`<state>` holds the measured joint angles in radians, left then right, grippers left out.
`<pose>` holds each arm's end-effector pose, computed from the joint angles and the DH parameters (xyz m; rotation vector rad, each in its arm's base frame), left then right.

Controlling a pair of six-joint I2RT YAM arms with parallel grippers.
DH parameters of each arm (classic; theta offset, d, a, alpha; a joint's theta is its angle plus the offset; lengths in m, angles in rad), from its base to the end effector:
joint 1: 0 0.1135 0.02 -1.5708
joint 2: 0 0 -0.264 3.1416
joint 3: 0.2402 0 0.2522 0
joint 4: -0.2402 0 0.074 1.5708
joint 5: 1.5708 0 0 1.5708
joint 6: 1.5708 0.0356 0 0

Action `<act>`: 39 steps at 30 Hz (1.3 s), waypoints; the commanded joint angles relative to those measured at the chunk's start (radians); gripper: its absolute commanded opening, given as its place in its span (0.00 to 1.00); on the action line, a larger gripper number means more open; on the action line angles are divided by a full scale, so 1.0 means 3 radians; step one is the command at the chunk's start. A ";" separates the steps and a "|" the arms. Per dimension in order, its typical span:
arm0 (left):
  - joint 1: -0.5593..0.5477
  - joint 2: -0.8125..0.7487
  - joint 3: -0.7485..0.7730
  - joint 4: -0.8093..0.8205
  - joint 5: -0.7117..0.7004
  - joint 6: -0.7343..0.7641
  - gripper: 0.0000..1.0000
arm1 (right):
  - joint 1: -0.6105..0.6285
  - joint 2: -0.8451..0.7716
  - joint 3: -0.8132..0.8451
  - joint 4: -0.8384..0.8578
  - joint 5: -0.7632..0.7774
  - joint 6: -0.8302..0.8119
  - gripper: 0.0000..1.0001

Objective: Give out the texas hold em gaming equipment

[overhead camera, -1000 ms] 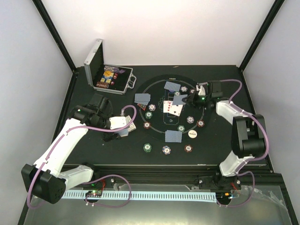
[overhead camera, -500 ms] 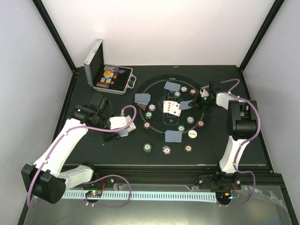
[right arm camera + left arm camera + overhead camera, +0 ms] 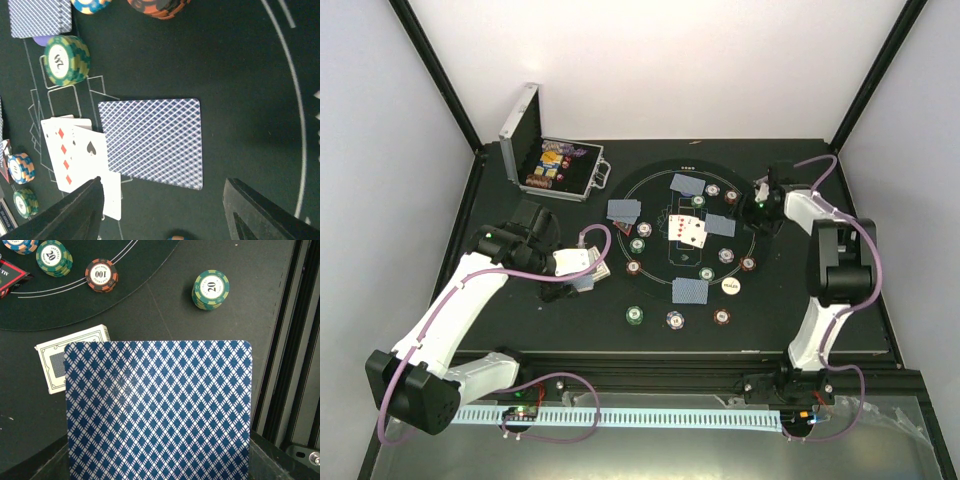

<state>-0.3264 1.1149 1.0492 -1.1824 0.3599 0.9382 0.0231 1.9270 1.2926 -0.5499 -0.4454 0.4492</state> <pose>0.1723 -0.0716 0.2925 1.6656 2.1377 -0.3371 0.3845 0.0242 0.1658 0.4672 2.7420 0.7390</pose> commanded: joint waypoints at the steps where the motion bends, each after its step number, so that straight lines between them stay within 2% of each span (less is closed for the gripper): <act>1: 0.0019 -0.0016 0.0097 -0.0056 0.0099 -0.0001 0.02 | 0.0116 -0.0490 -0.0094 -0.0163 0.0384 -0.0039 0.69; 5: 0.0019 -0.0025 0.0087 -0.0036 0.0098 0.0002 0.02 | 0.0499 -0.0884 -0.0370 -0.0019 0.0284 0.0079 0.75; 8: 0.0019 -0.0017 0.0097 -0.0032 0.0103 -0.0008 0.02 | 0.0930 -0.1201 -0.0664 0.0289 -0.0055 0.0392 0.80; 11: 0.0019 -0.0010 0.0092 -0.0030 0.0113 -0.0010 0.01 | 0.1364 -0.1504 -0.1032 0.0944 -0.0415 0.0948 0.88; 15: 0.0019 0.0006 0.0096 -0.0021 0.0128 -0.0008 0.02 | 0.1908 -0.1689 -0.1458 0.2095 -0.0663 0.1769 0.90; 19: 0.0019 0.0017 0.0107 -0.0027 0.0150 -0.0017 0.02 | 0.2373 -0.1551 -0.1521 0.2728 -0.0769 0.2162 0.89; 23: 0.0019 0.0020 0.0107 -0.0027 0.0145 -0.0013 0.02 | 0.2658 -0.1358 -0.1432 0.2932 -0.0786 0.2288 0.85; 29: 0.0019 0.0024 0.0112 -0.0022 0.0150 -0.0014 0.02 | 0.2921 -0.1078 -0.1359 0.3307 -0.0809 0.2534 0.76; 39: 0.0019 0.0037 0.0118 -0.0042 0.0160 -0.0008 0.02 | 0.3117 -0.0592 -0.1046 0.3727 -0.0918 0.2764 0.69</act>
<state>-0.3264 1.1240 1.0515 -1.1824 0.3721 0.9382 0.9470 1.7061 0.9302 0.4759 -0.6971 1.2396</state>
